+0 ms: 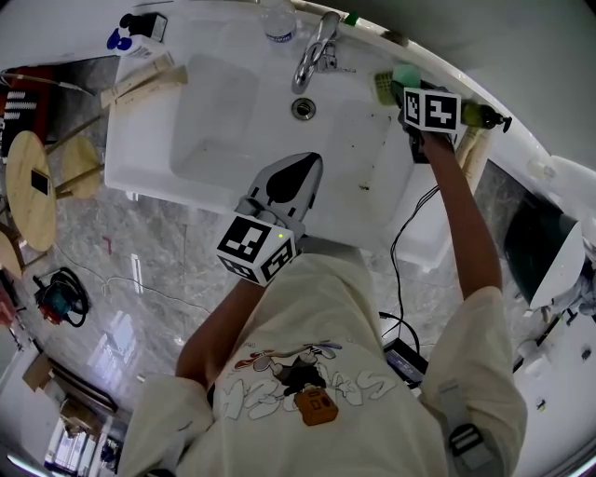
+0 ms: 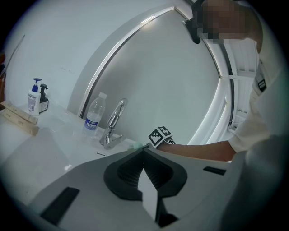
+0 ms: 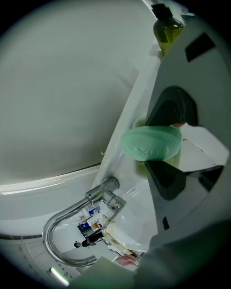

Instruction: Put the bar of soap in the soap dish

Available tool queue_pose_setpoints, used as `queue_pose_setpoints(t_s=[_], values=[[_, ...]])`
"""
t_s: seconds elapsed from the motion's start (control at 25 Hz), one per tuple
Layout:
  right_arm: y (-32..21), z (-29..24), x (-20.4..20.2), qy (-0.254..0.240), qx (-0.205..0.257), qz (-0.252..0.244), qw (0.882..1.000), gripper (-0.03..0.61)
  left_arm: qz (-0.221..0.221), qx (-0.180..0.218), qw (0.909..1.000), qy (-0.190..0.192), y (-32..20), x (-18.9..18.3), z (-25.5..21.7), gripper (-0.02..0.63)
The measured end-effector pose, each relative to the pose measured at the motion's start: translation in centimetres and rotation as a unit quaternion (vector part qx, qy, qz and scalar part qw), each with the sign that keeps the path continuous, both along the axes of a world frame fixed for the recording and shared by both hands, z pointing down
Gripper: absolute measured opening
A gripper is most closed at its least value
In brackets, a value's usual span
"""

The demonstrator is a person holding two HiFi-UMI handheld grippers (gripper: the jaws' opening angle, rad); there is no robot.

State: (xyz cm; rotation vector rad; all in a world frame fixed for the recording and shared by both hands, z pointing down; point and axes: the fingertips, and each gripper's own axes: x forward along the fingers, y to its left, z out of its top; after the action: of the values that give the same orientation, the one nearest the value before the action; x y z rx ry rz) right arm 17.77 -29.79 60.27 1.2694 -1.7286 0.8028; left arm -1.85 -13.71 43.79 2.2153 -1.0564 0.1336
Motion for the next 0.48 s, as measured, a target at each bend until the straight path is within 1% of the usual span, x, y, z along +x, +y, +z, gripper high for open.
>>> queue_pose_setpoints(t_s=[0.48], values=[[-0.07, 0.47, 0.86, 0.045, -0.009, 0.003, 0.999, 0.239, -0.006, 0.000, 1.0000, 0.000, 0.57, -0.70, -0.16, 0.008]])
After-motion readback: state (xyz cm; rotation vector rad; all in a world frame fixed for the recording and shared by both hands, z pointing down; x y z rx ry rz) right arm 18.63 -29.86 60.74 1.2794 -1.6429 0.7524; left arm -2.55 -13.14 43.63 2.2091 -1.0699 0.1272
